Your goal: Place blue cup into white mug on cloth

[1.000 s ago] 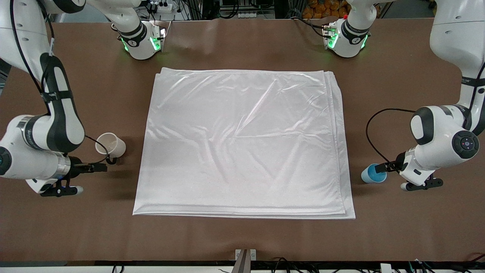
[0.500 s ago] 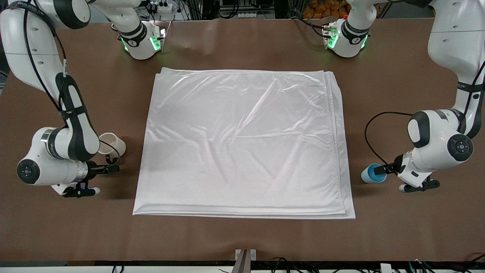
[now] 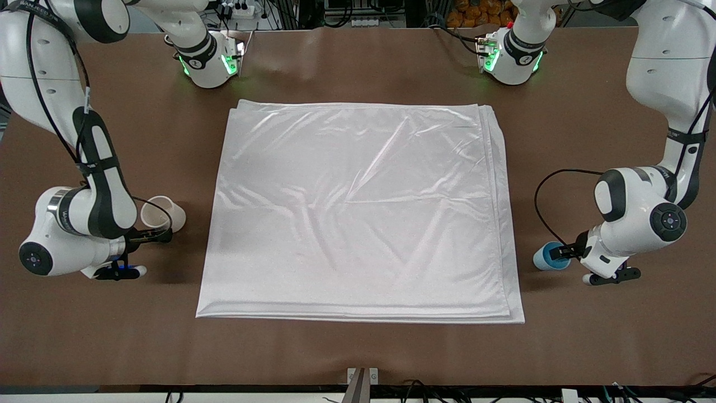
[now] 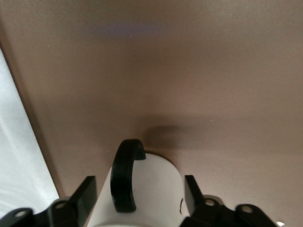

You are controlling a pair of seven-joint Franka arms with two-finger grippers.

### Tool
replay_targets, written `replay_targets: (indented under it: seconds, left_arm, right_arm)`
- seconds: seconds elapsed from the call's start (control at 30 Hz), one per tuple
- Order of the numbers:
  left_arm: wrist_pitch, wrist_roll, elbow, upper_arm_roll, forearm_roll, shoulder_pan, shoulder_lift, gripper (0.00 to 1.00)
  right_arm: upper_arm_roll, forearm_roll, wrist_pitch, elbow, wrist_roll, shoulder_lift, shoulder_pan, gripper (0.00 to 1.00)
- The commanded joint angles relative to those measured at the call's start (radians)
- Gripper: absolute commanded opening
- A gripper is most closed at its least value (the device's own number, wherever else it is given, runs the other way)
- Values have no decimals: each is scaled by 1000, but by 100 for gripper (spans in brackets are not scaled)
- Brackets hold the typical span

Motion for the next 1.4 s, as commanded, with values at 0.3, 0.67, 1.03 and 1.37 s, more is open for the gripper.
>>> replay_targets:
  seconds: [0.3, 0.67, 1.03, 1.37]
  left_arm:
    - [6, -1, 16, 1, -10, -9, 10, 0]
    - [6, 13, 21, 1, -8, -9, 16, 0]
    - [6, 13, 24, 0, 21, -9, 8, 0]
    - [2, 15, 22, -11, 21, -11, -15, 0]
  right_arm:
    - [11, 3, -136, 44, 0, -35, -20, 0]
    - [16, 5, -213, 44, -9, -42, -52, 0]
    - [24, 5, -254, 95, 3, -50, -46, 0]
    - [70, 3, -258, 127, 163, -50, -25, 0]
